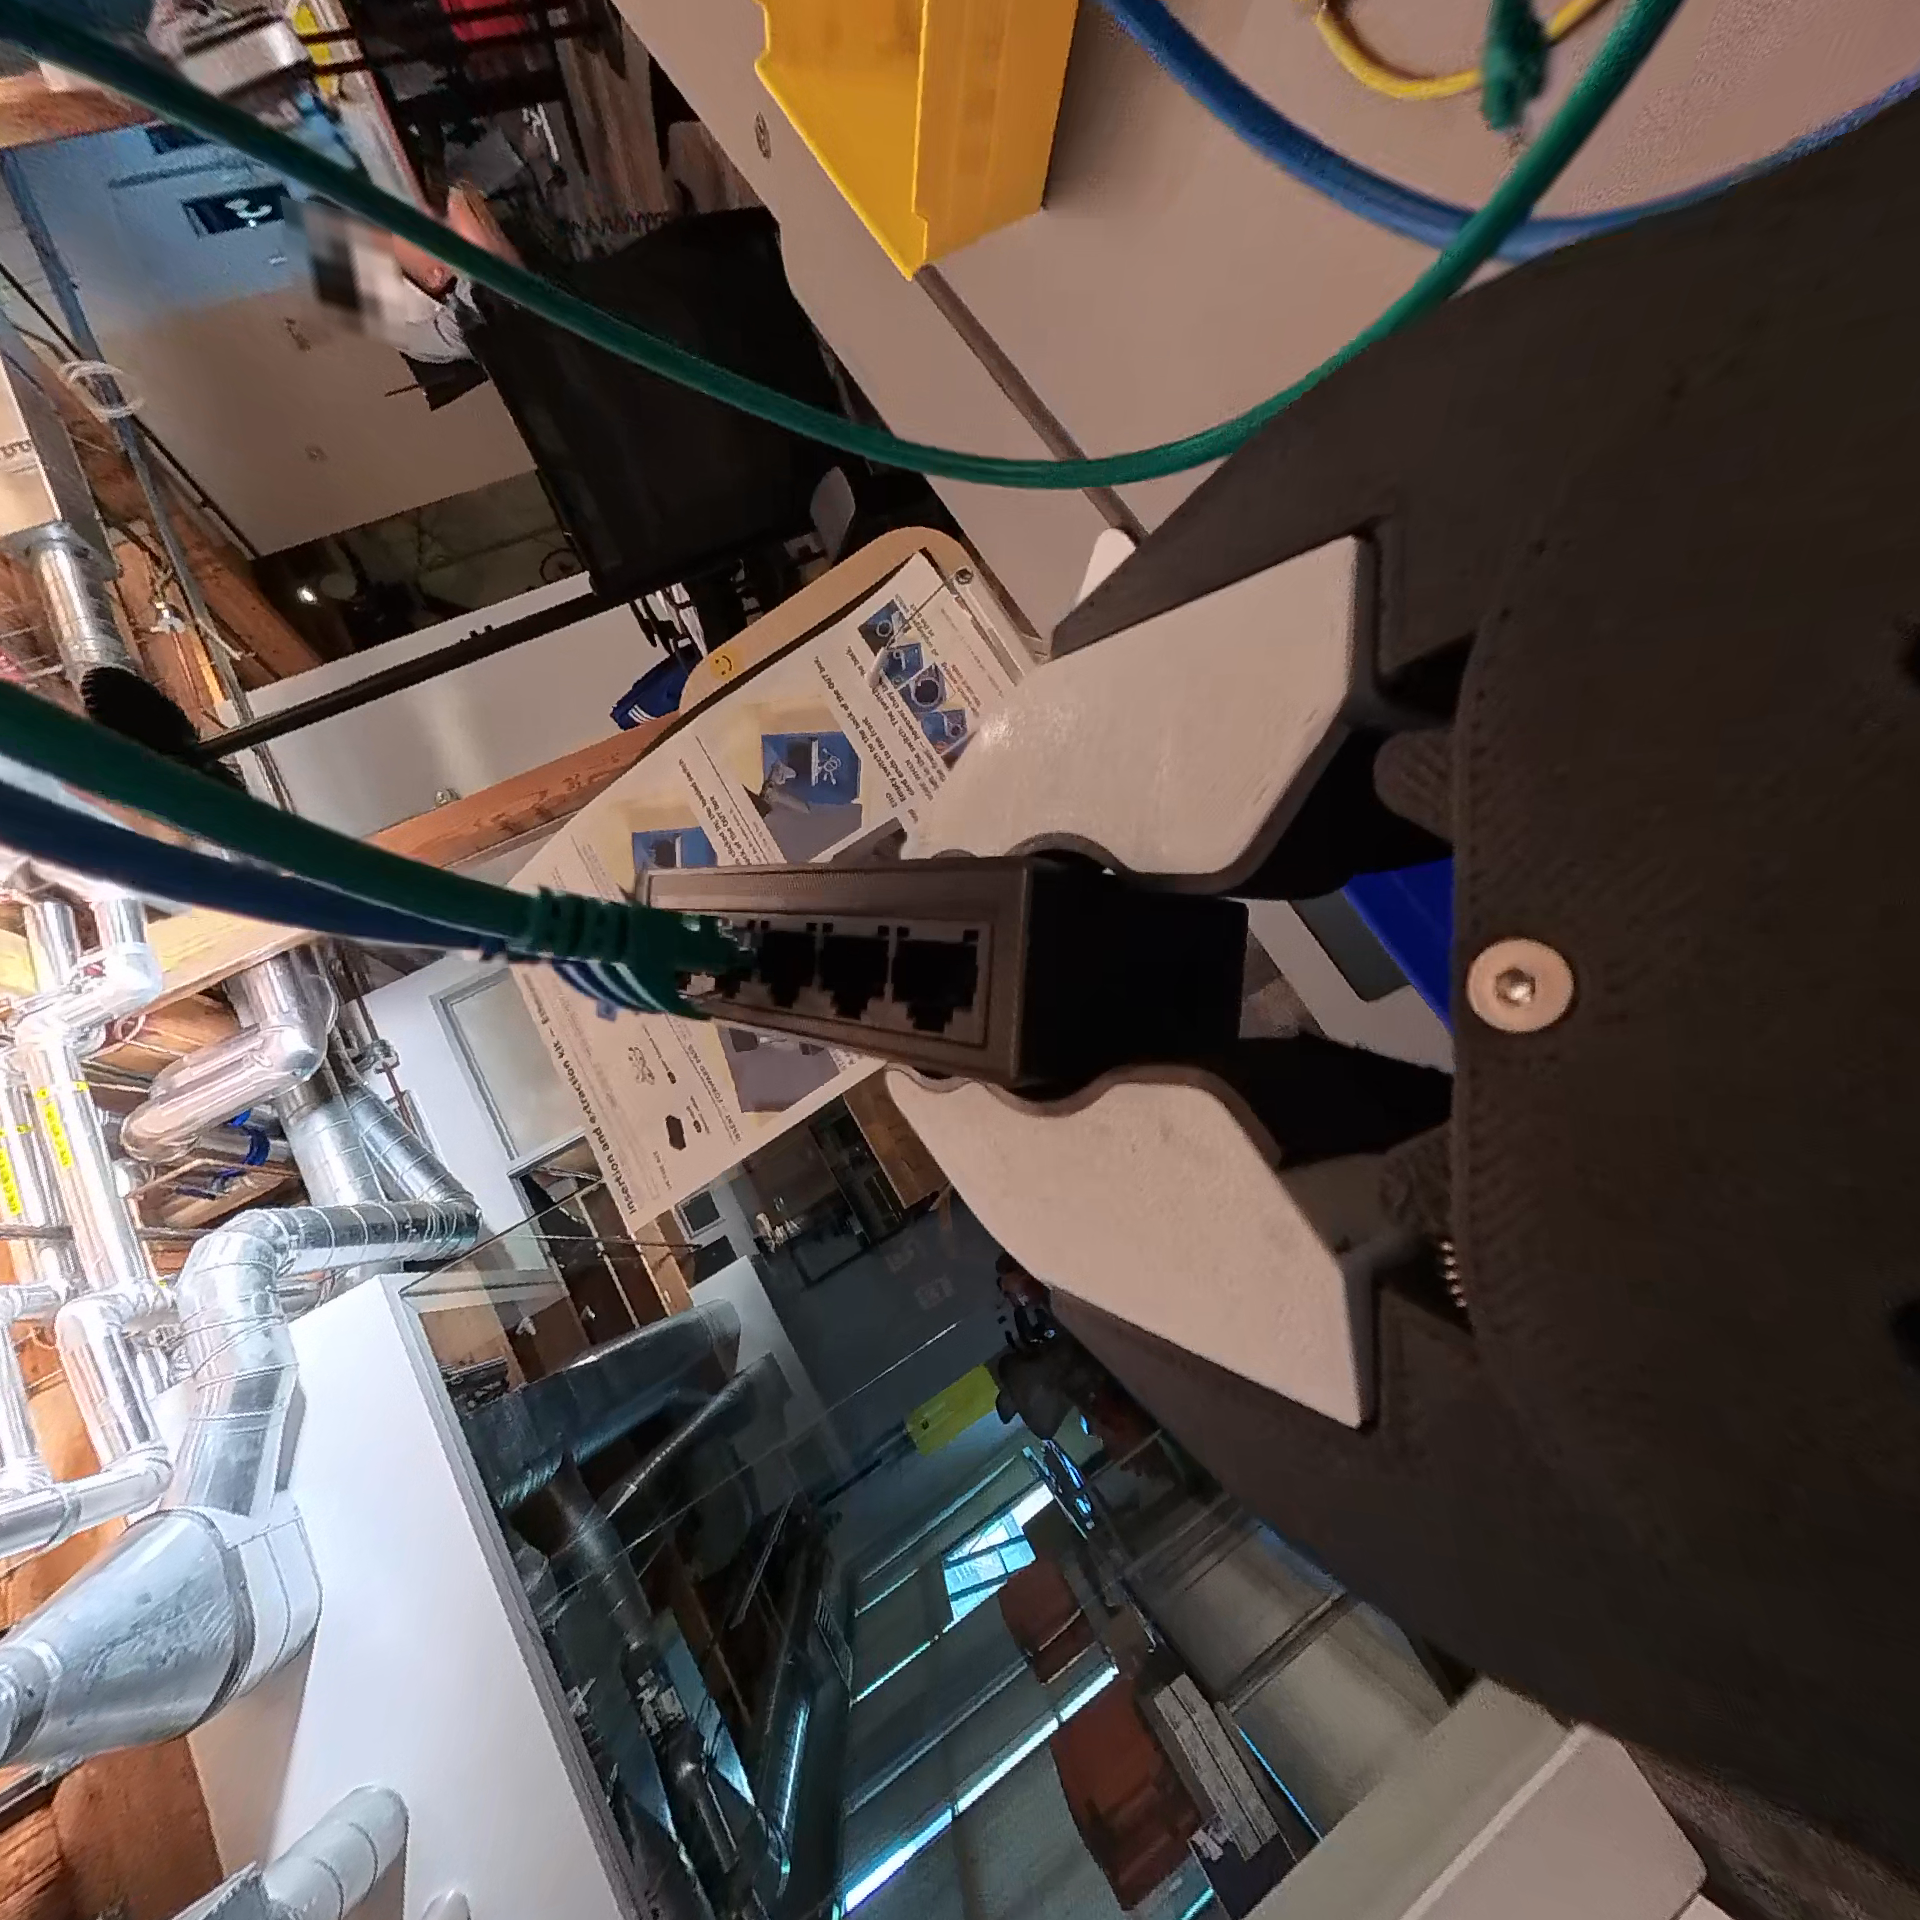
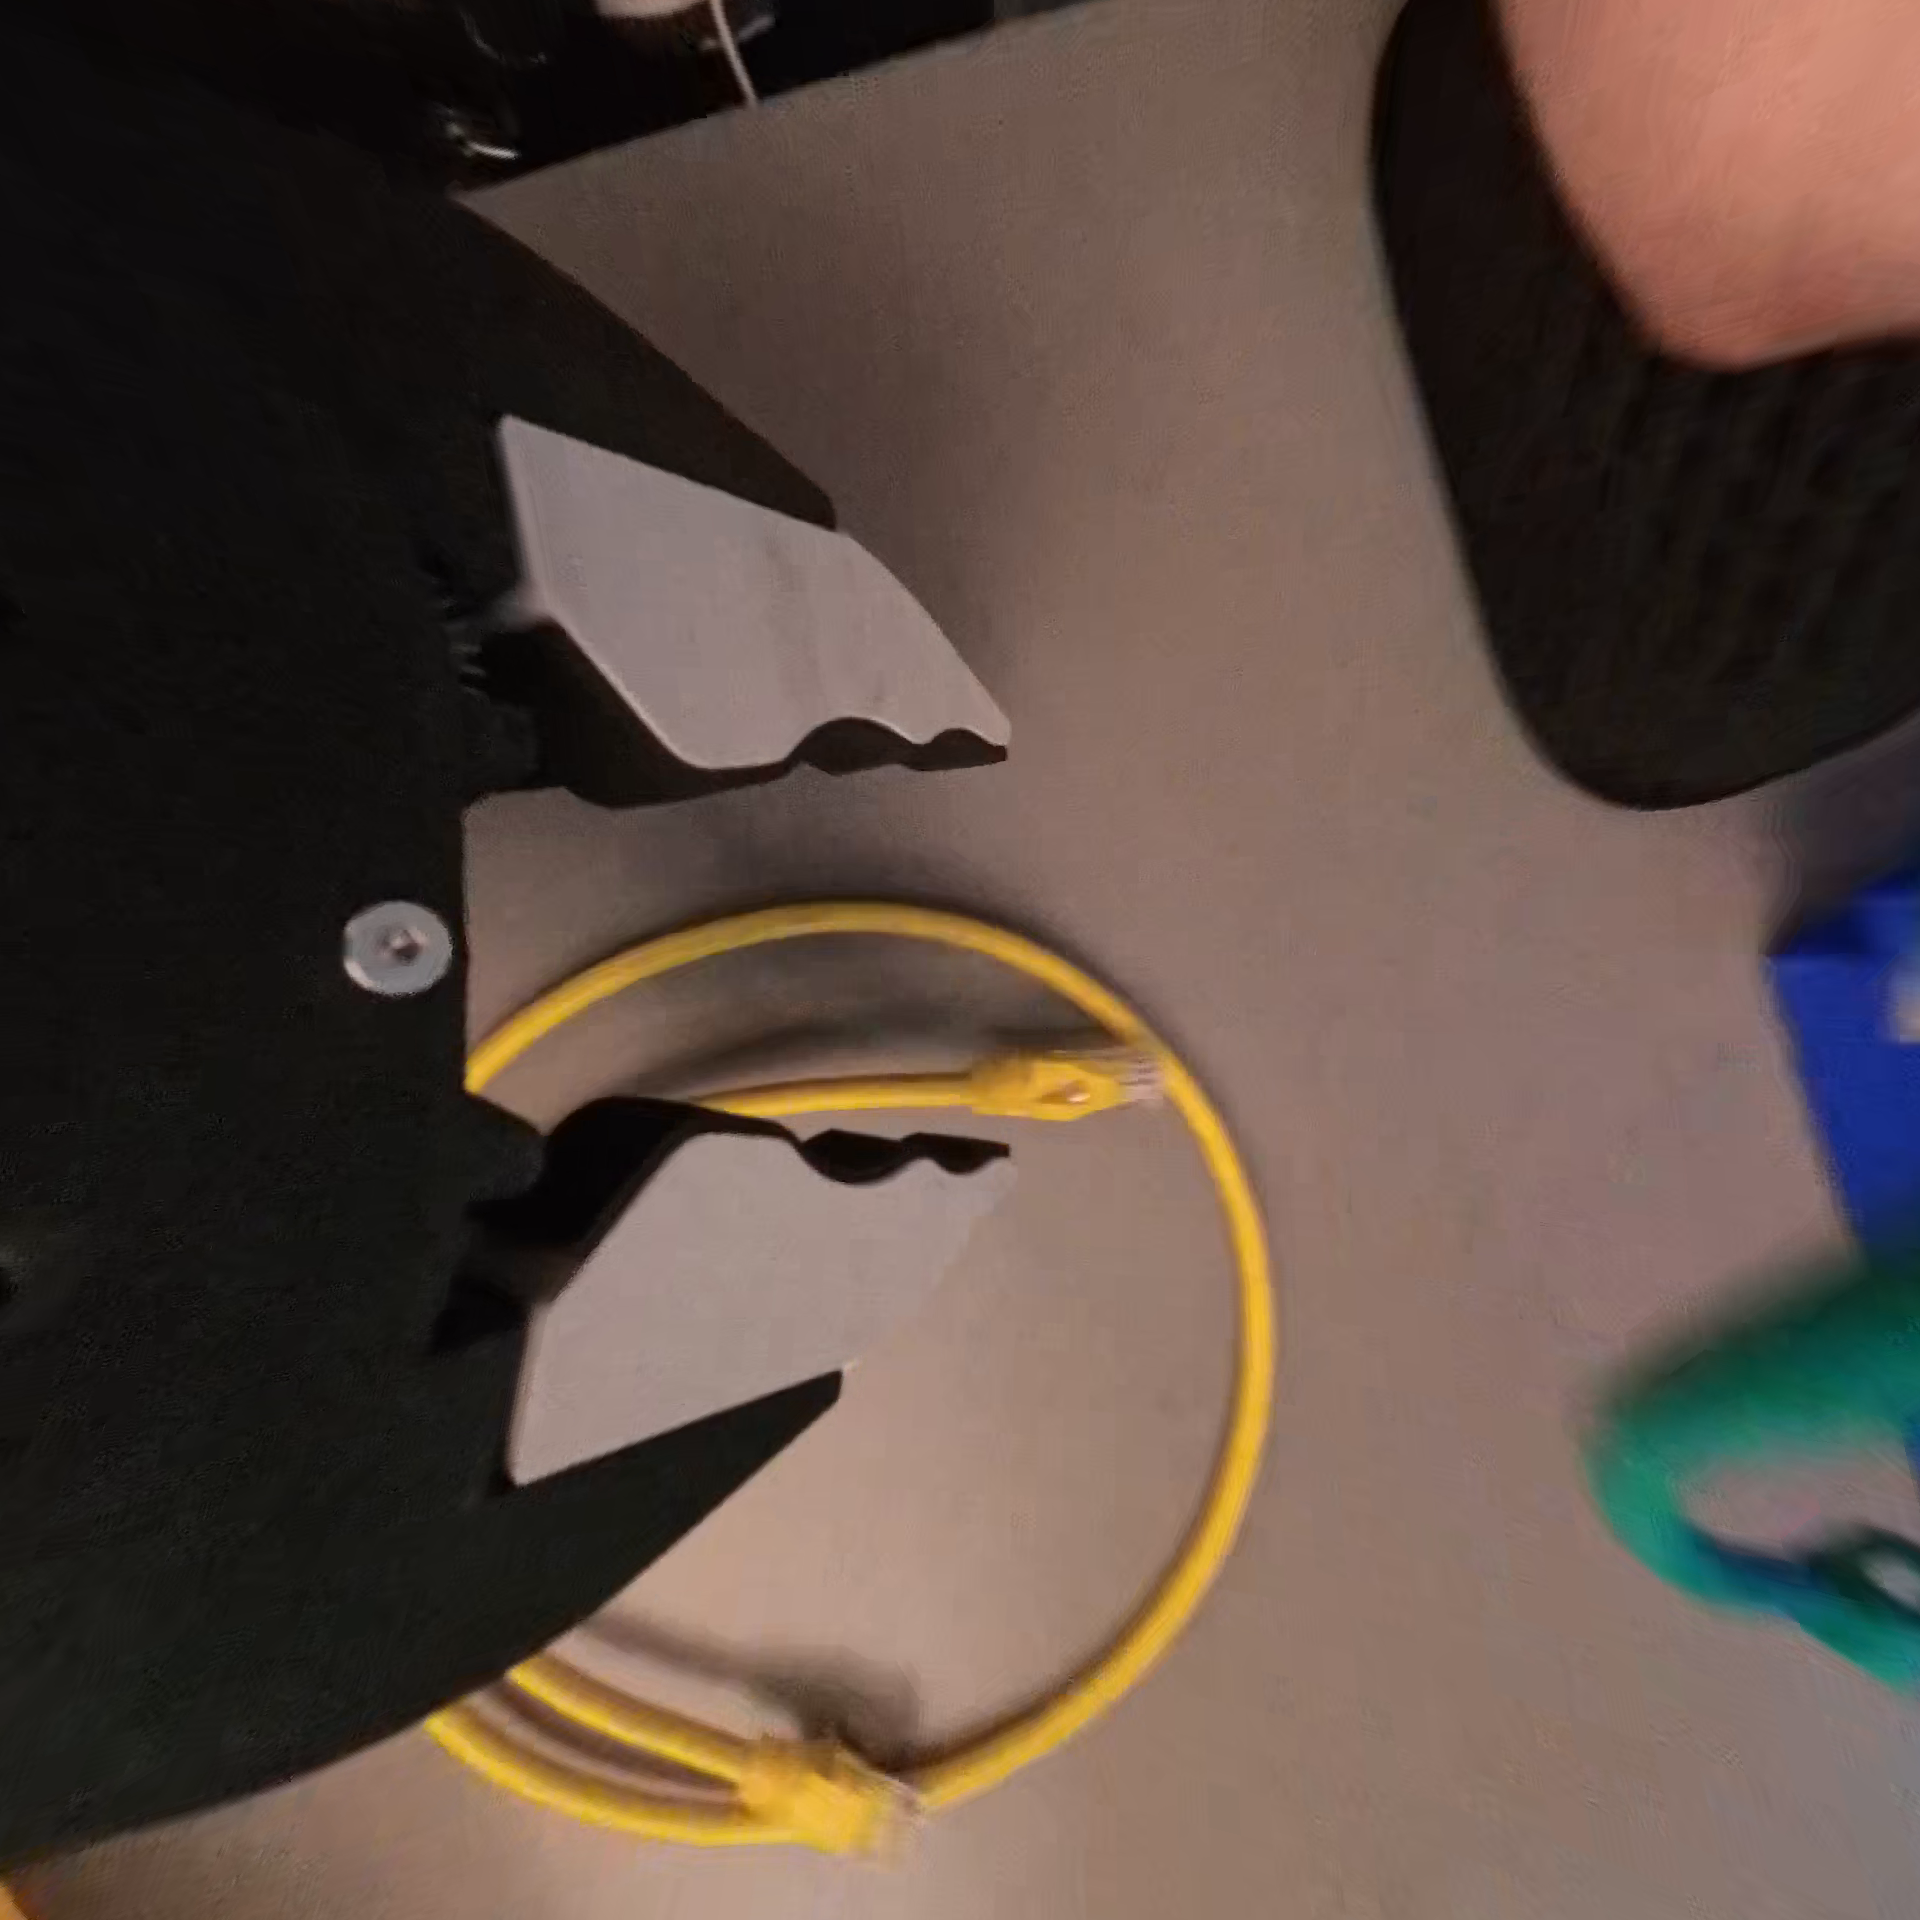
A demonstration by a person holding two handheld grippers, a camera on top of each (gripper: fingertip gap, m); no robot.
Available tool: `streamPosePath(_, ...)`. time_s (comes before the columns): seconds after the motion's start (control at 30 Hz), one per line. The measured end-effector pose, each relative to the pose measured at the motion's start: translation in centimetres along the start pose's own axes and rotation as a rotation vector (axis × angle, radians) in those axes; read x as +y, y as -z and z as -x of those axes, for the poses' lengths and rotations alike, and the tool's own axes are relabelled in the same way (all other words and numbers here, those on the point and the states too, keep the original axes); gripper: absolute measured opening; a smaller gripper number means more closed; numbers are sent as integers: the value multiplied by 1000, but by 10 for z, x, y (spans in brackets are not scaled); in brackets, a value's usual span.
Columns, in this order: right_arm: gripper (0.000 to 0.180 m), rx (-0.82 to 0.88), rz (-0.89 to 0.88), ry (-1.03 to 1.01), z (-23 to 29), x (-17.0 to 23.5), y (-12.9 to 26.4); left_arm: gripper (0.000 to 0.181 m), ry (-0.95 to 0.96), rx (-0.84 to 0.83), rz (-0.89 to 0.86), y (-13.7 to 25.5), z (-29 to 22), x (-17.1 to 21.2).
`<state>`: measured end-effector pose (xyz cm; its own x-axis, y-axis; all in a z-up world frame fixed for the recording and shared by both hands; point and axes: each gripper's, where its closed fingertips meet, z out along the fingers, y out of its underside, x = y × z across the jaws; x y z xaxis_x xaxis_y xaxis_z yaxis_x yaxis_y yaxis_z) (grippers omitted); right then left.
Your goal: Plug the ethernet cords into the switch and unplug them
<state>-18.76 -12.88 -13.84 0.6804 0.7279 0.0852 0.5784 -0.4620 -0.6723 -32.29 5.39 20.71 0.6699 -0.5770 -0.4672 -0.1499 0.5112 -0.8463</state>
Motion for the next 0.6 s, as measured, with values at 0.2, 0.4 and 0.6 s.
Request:
streamPosePath(0.2, 34, -110, 134, -68, 4, 26, -9, 28, 26, 2, -20, -3, -2, -4)
streamPosePath(0.4, 7, -222, 25, -148, 3, 15, 6, 28, 58, 29, -32, -4, -6, -6)
streamPosePath(0.6, 7, -394, -235, -353, -5, -22, 98, 28, 85, 27, -24, -5, -3, -3)
